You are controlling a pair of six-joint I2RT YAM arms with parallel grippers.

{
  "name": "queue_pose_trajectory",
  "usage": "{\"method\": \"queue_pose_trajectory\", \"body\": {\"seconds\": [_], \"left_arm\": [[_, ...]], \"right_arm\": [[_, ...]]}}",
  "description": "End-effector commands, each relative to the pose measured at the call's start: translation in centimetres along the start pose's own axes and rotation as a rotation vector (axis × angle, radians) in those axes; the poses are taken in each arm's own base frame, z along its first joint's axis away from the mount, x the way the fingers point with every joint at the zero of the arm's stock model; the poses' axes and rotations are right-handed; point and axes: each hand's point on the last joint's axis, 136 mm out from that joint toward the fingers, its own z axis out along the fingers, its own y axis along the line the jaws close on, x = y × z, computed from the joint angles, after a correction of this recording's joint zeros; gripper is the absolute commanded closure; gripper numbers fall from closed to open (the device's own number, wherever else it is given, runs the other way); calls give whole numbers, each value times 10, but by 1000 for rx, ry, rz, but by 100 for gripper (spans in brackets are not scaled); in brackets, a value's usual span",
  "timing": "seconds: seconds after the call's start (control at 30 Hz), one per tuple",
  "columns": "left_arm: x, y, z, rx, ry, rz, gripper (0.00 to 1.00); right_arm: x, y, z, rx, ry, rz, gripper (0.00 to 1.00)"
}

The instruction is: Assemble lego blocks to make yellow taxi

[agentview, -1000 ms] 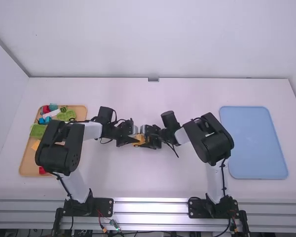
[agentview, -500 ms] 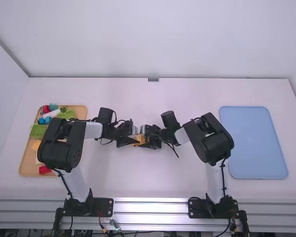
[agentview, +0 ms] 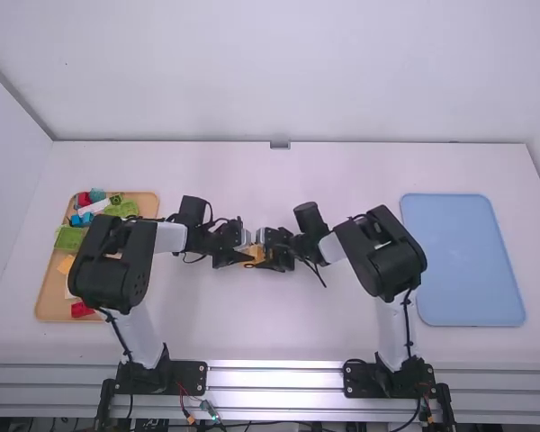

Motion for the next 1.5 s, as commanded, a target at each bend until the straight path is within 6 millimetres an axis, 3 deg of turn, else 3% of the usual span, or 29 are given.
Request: {"method": "queue_pose_trajectory", "body": {"seconds": [0.0, 0.07, 0.13, 0.2, 0.47, 0.7, 0.73, 0.93, 0.97, 1.2, 1.27, 1.3, 1.47], "left_arm": [[5, -7, 2, 17, -3, -25, 64], [5, -6, 2, 17, -4, -25, 69], [5, -5, 1, 13, -4, -26, 87], [5, -5, 1, 12, -6, -29, 93], [10, -3, 0, -1, 22, -27, 95], [8, -5, 2, 9, 18, -25, 67], [8, -5, 2, 9, 18, -25, 58], [7, -5, 2, 11, 13, -25, 57], [4, -6, 2, 16, -3, -25, 51], [-13, 2, -14, 13, -97, -43, 40], [-18, 5, -20, 9, -118, -54, 21], [-20, 6, -23, 9, -129, -60, 1], [-30, 8, -29, 18, -191, -61, 1]], "right_arm": [[26, 7, 2, 10, 84, 59, 52], [26, 7, 2, 10, 83, 58, 53], [26, 7, 2, 10, 83, 58, 52], [26, 7, 2, 10, 84, 59, 52], [26, 7, 2, 10, 83, 58, 52], [26, 7, 2, 10, 83, 58, 52], [25, 8, 3, 8, 83, 57, 52], [26, 7, 3, 9, 83, 58, 52], [26, 7, 2, 10, 83, 58, 52], [26, 8, 3, 8, 84, 57, 51], [26, 7, 2, 10, 83, 59, 52], [26, 7, 3, 10, 84, 58, 51], [26, 7, 2, 10, 84, 59, 51]]}}
